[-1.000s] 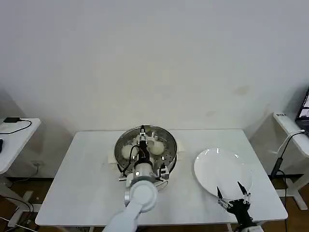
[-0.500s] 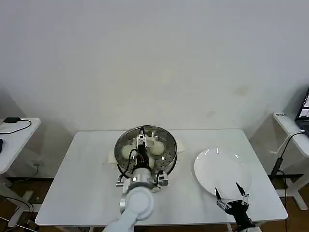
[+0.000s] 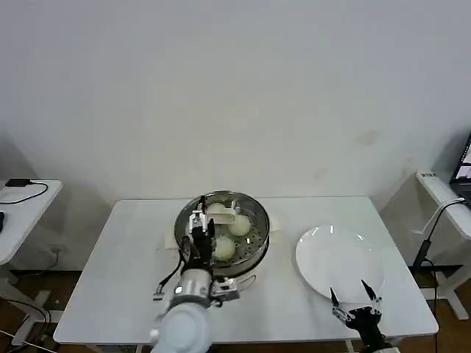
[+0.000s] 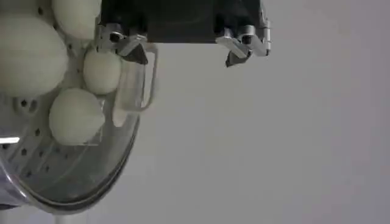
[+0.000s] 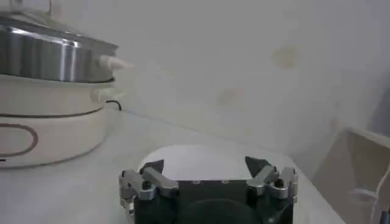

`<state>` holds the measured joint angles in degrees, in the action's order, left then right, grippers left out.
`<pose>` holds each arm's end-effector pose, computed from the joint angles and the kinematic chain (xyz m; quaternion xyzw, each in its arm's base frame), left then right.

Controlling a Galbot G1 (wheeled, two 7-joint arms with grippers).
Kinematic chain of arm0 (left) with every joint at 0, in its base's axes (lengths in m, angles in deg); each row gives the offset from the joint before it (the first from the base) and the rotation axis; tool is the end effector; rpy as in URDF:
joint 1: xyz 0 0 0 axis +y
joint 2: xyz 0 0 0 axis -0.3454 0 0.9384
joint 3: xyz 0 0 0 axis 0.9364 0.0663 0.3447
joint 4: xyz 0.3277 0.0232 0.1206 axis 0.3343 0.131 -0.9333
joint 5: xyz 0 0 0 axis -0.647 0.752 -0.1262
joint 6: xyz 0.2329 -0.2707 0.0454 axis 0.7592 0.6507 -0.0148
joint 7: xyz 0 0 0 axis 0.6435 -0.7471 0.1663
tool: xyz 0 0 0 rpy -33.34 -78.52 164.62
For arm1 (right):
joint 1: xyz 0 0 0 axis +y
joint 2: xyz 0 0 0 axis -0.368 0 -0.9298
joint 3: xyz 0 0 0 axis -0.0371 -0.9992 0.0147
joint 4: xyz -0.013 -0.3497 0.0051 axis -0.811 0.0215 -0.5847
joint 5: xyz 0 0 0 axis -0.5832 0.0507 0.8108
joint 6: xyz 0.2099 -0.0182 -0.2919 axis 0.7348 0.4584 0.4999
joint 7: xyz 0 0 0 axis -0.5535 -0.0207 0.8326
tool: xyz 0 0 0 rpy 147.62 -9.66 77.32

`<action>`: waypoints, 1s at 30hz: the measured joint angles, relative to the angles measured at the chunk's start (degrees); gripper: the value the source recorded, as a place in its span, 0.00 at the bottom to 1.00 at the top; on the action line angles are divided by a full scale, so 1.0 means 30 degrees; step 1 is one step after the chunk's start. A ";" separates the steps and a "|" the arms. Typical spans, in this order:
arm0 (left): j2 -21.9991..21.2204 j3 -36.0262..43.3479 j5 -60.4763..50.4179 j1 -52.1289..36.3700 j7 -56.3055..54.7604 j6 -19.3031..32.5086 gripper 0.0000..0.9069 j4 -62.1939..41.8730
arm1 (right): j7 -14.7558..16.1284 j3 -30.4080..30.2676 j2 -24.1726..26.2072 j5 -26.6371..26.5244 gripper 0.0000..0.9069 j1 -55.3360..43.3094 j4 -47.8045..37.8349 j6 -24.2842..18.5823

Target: Take steamed baozi put them in steamer then cover it.

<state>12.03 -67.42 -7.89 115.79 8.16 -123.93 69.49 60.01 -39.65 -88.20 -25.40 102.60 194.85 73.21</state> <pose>0.2423 -0.1039 -0.2159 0.0130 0.7792 0.6267 0.0066 0.1359 -0.1231 -0.3870 0.0390 -0.9886 0.1268 0.0708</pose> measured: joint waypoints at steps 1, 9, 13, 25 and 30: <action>0.0188 -0.0250 0.0702 0.0293 -0.0353 0.0117 1.00 0.0359 | -0.0015 0.0019 0.0055 -0.0057 1.00 0.0040 -0.0003 -0.0005; 0.1060 -0.4011 0.9848 0.3312 -0.4590 0.3883 1.00 0.1489 | -0.0021 0.0070 0.0564 -0.0588 1.00 0.0257 0.0161 -0.0057; 0.1235 -0.6602 1.4892 0.4721 -0.6146 0.5931 1.00 0.1451 | -0.0037 -0.0172 0.0639 -0.0686 1.00 0.0249 0.0222 0.0072; 0.1022 -1.2062 2.5936 0.8850 -0.7878 0.9521 1.00 0.0579 | -0.0162 -0.0702 0.0865 -0.1111 1.00 0.0597 0.0661 0.0543; 0.0788 -1.3002 2.7571 1.0371 -0.8183 1.0318 1.00 0.0204 | -0.0274 -0.0868 0.1046 -0.1344 1.00 0.0864 0.0964 0.0917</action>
<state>14.39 -106.43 74.82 146.90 -16.39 -92.98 70.10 59.18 -42.26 -85.06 -29.43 105.19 197.74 75.96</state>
